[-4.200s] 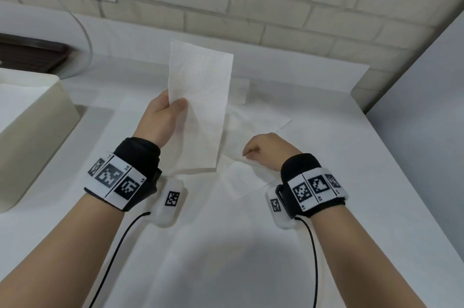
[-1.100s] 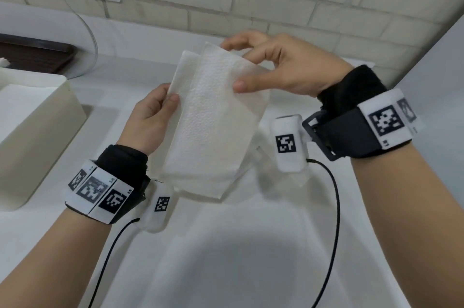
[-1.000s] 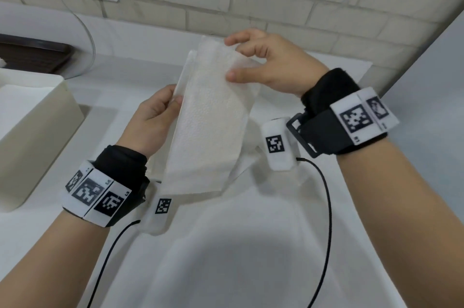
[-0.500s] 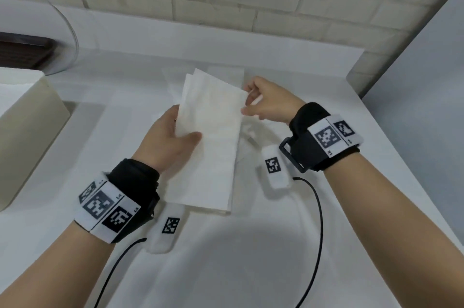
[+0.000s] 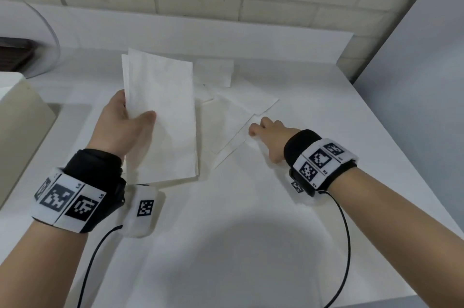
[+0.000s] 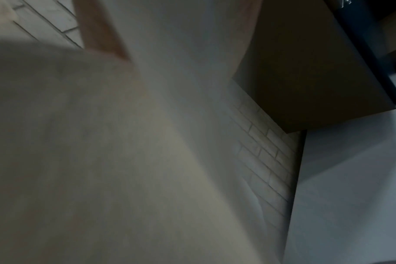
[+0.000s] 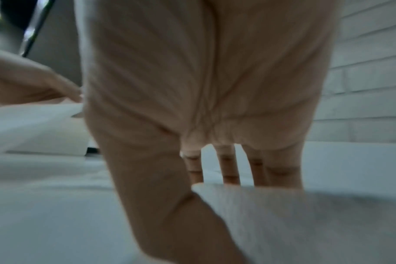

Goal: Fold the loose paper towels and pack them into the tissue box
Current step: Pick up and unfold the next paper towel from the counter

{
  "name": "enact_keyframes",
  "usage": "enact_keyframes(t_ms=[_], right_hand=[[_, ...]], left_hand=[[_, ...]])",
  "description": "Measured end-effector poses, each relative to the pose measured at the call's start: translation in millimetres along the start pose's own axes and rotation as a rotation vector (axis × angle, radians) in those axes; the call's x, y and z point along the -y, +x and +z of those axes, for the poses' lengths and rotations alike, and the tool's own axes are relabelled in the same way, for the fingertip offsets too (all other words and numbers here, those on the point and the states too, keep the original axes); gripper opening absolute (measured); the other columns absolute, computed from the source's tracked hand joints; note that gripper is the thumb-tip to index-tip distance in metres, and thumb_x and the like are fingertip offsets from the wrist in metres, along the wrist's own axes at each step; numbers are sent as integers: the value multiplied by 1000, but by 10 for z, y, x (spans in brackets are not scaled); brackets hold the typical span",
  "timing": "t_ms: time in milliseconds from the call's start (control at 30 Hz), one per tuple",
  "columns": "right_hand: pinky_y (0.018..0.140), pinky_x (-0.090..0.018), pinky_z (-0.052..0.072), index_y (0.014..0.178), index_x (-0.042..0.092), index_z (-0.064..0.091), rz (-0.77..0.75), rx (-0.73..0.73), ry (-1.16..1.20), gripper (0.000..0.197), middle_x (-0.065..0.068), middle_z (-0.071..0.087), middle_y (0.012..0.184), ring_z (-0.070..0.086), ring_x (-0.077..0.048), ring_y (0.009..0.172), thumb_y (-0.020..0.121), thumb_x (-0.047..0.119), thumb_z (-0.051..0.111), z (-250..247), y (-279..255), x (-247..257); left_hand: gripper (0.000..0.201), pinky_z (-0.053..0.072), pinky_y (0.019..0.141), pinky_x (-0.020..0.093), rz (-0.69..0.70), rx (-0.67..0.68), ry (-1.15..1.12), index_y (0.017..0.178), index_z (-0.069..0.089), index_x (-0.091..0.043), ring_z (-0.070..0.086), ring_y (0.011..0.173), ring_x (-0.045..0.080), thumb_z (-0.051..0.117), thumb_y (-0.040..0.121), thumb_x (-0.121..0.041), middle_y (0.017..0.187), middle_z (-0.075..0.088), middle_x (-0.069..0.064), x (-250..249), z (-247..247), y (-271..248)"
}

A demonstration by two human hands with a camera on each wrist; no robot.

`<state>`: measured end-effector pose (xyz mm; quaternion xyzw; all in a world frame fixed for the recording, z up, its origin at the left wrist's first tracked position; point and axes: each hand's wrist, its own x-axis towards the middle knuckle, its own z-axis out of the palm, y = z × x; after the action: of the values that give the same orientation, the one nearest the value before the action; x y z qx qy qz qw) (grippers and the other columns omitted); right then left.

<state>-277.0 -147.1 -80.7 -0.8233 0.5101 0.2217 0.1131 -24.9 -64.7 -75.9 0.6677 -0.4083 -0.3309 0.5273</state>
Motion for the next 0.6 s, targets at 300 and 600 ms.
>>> enact_keyframes(t_ms=[300, 600], right_hand=[[74, -32, 38, 117, 7, 48, 10, -153, 6, 32, -12, 50, 117, 50, -27, 90, 87, -1, 40, -38, -71, -7], [70, -25, 40, 98, 21, 60, 0, -649, 499, 19, 2, 57, 87, 54, -19, 83, 79, 18, 59, -598, -437, -135]], left_hand=[[35, 45, 65, 23, 28, -73, -73, 122, 51, -10, 59, 86, 17, 47, 89, 1, 102, 61, 1, -37, -55, -6], [40, 44, 63, 19, 41, -108, -123, 118, 45, -18, 56, 77, 6, 44, 87, 7, 87, 57, -11, -21, -18, 2]])
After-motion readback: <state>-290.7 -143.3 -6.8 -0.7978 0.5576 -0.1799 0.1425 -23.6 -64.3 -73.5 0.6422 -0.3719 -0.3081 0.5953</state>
